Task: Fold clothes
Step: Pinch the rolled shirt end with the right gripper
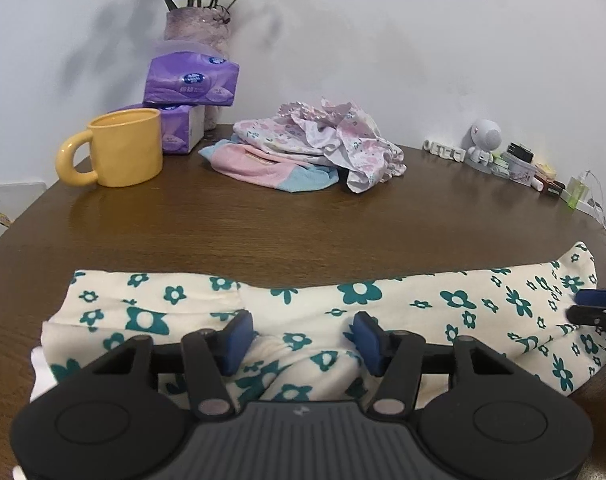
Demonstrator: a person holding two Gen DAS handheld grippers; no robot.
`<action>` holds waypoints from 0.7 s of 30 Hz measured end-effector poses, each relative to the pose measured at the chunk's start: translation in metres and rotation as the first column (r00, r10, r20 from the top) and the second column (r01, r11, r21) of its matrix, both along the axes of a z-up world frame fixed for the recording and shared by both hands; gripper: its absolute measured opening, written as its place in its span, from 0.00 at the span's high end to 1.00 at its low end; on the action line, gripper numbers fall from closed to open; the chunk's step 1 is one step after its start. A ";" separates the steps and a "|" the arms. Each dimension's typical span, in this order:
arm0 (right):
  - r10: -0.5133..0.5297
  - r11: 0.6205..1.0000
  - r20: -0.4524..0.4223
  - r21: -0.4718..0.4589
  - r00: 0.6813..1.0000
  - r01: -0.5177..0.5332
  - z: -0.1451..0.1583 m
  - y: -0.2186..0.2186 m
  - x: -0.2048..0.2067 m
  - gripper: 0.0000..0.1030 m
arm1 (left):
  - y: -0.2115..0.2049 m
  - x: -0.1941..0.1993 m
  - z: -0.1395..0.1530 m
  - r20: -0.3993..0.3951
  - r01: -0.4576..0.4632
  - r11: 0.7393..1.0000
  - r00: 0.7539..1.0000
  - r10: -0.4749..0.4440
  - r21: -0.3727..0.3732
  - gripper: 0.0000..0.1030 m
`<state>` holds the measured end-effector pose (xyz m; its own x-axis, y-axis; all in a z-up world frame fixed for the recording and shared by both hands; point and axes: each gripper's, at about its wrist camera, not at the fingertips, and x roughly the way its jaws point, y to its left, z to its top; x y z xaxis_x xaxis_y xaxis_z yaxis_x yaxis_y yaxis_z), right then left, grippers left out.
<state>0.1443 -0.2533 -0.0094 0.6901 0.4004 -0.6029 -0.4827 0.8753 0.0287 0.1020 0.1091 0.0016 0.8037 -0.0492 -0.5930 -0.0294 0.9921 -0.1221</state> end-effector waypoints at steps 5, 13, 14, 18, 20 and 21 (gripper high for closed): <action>-0.058 0.998 0.013 0.020 0.998 0.057 -0.001 -0.021 -0.005 0.64 | -0.002 -0.001 -0.001 0.020 -0.014 1.000 1.000 0.014 0.002 0.46; -0.165 0.974 0.018 0.158 0.986 0.160 0.018 -0.052 -0.005 0.62 | -0.001 -0.003 -0.002 0.032 -0.012 1.000 0.999 0.013 -0.009 0.45; -0.219 0.961 0.021 0.177 0.976 0.212 0.022 -0.062 -0.002 0.61 | -0.002 -0.003 -0.002 0.032 -0.011 1.000 0.999 0.011 -0.009 0.44; -0.339 0.915 -0.013 0.228 0.941 0.333 0.031 -0.089 0.019 0.61 | -0.003 -0.003 -0.002 0.034 -0.009 1.000 0.999 0.009 -0.007 0.42; -0.327 0.914 -0.061 0.232 0.943 0.332 0.027 -0.089 0.034 0.62 | -0.003 -0.003 -0.002 0.034 -0.010 1.000 0.999 0.011 -0.011 0.42; -0.319 0.915 -0.086 0.232 0.944 0.330 0.025 -0.088 0.042 0.64 | -0.003 -0.003 -0.002 0.035 -0.011 1.000 0.999 0.011 -0.014 0.42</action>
